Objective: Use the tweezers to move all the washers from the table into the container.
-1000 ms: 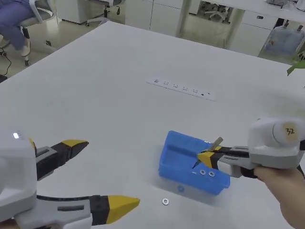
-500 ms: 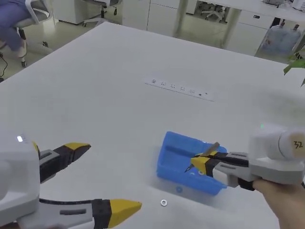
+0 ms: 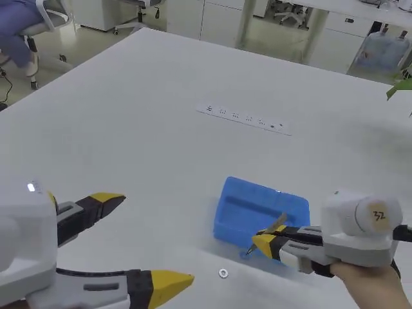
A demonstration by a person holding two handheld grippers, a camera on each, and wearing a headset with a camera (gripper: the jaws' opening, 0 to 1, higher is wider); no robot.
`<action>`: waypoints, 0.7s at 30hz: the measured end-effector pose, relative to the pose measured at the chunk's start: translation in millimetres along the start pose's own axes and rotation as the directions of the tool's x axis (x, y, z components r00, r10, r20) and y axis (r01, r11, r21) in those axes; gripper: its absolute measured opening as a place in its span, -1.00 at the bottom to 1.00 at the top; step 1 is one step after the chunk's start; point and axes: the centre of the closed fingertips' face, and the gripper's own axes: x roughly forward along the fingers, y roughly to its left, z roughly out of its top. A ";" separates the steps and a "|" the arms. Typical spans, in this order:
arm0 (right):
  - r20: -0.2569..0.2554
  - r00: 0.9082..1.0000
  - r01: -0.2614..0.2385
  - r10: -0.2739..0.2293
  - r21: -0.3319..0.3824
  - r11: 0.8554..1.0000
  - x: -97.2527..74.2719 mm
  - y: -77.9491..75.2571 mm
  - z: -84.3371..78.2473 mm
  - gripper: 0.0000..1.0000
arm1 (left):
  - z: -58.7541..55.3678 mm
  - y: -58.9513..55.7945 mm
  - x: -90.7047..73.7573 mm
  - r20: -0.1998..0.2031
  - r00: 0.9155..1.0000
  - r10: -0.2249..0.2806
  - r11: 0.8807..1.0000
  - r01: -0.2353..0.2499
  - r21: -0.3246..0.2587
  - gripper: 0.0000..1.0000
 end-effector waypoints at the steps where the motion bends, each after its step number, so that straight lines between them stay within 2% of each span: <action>1: -0.007 1.000 0.001 -0.001 -0.009 1.000 1.6 0.0 -0.9 -0.94 | -0.3 0.7 -0.4 0.000 1.000 0.002 1.000 -0.002 -0.001 0.88; 7: -0.035 0.999 -0.018 0.016 -0.041 0.999 9.2 2.4 -4.5 -0.94 | -0.3 4.1 -1.6 0.003 1.000 0.012 1.000 -0.012 -0.007 0.88; 12: -0.081 0.997 -0.011 0.001 -0.123 0.992 12.6 5.1 -11.4 -0.94 | -1.9 5.8 -2.1 0.000 1.000 0.017 1.000 -0.017 -0.009 0.88; 21: -0.084 0.996 -0.018 0.005 -0.151 0.988 14.5 5.7 -9.3 -0.93 | -3.6 7.2 -1.5 -0.006 1.000 0.019 1.000 -0.019 -0.010 0.88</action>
